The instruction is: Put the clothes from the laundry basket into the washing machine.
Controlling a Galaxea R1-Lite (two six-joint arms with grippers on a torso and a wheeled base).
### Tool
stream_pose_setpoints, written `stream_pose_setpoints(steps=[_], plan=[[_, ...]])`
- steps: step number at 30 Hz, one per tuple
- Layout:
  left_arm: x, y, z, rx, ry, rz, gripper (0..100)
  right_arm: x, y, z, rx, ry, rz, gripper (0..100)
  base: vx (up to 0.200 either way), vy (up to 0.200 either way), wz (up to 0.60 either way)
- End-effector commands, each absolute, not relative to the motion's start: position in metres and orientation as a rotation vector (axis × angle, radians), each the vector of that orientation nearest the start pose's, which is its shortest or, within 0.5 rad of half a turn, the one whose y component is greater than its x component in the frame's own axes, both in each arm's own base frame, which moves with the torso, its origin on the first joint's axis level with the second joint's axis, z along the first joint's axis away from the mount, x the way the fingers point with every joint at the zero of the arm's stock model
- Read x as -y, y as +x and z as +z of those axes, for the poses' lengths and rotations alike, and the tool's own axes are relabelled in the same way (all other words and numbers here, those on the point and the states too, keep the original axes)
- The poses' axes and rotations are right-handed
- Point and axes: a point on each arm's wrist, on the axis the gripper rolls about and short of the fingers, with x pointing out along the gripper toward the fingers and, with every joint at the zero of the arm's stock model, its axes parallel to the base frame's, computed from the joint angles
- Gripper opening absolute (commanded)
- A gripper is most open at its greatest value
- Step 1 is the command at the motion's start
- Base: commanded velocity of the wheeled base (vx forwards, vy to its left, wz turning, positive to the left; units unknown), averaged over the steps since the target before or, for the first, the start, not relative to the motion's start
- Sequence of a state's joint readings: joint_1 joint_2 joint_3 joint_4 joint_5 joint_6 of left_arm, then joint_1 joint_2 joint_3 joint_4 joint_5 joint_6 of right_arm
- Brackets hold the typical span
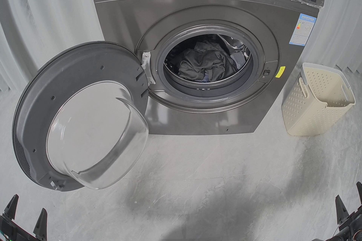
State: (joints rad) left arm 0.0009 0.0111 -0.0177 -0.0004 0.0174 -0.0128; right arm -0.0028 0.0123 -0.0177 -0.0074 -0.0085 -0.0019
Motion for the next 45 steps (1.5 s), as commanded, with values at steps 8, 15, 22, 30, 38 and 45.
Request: stream_pose_setpoints(steps=[8, 15, 22, 30, 38, 45], plan=[[0.000, -0.023, 0.075, 0.000, -0.025, 0.014, 100, -0.001, -0.022, 0.076, -0.012, -0.001, 0.037, 100, 0.000, 0.125, 0.00], [0.000, -0.023, 0.075, 0.000, -0.023, 0.012, 100, -0.001, -0.022, 0.076, -0.012, -0.001, 0.037, 100, 0.000, 0.200, 0.00], [0.000, -0.023, 0.075, 0.000, -0.014, 0.012, 100, -0.001, -0.022, 0.076, -0.012, -0.001, 0.037, 100, 0.000, 0.086, 0.00], [0.000, -0.023, 0.075, 0.000, -0.014, 0.014, 100, -0.001, -0.022, 0.076, -0.012, -0.001, 0.037, 100, 0.000, 0.000, 0.00], [0.000, -0.038, 0.157, 0.211, -0.055, -0.026, 100, -0.001, -0.022, 0.076, -0.012, -0.001, 0.037, 100, 0.000, 0.000, 0.00], [0.003, 0.019, 0.200, 0.024, -0.053, -0.137, 100, -0.001, -0.022, 0.076, -0.012, -0.001, 0.037, 100, 0.000, 0.000, 0.00]])
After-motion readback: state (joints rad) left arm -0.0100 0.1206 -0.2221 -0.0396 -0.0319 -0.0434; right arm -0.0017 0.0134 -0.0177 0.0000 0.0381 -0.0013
